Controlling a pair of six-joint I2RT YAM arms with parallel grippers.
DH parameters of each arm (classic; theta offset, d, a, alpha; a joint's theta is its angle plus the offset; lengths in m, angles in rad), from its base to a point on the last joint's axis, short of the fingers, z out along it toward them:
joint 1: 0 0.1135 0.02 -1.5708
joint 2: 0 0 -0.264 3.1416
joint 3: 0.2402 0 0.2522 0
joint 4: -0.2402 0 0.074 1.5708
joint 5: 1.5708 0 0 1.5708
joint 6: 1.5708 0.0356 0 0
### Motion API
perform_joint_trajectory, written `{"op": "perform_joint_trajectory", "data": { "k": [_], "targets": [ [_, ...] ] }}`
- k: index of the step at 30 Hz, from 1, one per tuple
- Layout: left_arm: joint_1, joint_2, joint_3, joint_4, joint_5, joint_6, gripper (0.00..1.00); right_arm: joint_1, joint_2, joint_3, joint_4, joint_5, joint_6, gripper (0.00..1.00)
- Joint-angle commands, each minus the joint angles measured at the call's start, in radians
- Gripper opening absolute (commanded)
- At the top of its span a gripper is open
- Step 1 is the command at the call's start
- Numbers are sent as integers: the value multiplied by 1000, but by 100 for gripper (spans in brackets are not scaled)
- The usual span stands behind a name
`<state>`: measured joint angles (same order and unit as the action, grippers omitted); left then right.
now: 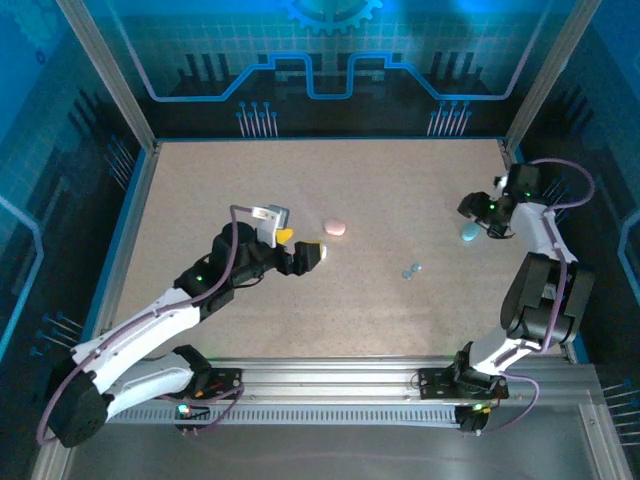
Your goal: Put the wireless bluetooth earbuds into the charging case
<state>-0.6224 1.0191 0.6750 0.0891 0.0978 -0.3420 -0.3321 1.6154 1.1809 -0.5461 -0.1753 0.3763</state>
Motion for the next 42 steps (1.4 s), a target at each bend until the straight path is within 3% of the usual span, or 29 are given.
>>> {"op": "perform_joint_trajectory", "data": {
  "k": [1, 4, 14, 26, 33, 42],
  "targets": [
    [-22, 31, 56, 58, 65, -20, 99, -51, 90, 67, -40, -14, -9, 60],
    [-37, 43, 71, 53, 62, -20, 99, -70, 146, 85, -43, 22, 22, 60],
    [-47, 18, 51, 49, 14, 7, 99, -60, 290, 140, -76, -77, 45, 61],
    [-47, 11, 52, 41, 6, 3, 99, 15, 354, 182, -107, -154, 57, 59],
    [-47, 8, 57, 32, 2, 6, 99, 89, 370, 225, -100, -264, 21, 58],
    [-47, -6, 55, 21, -5, 11, 99, 84, 301, 277, -96, -40, -68, 59]
  ]
}}
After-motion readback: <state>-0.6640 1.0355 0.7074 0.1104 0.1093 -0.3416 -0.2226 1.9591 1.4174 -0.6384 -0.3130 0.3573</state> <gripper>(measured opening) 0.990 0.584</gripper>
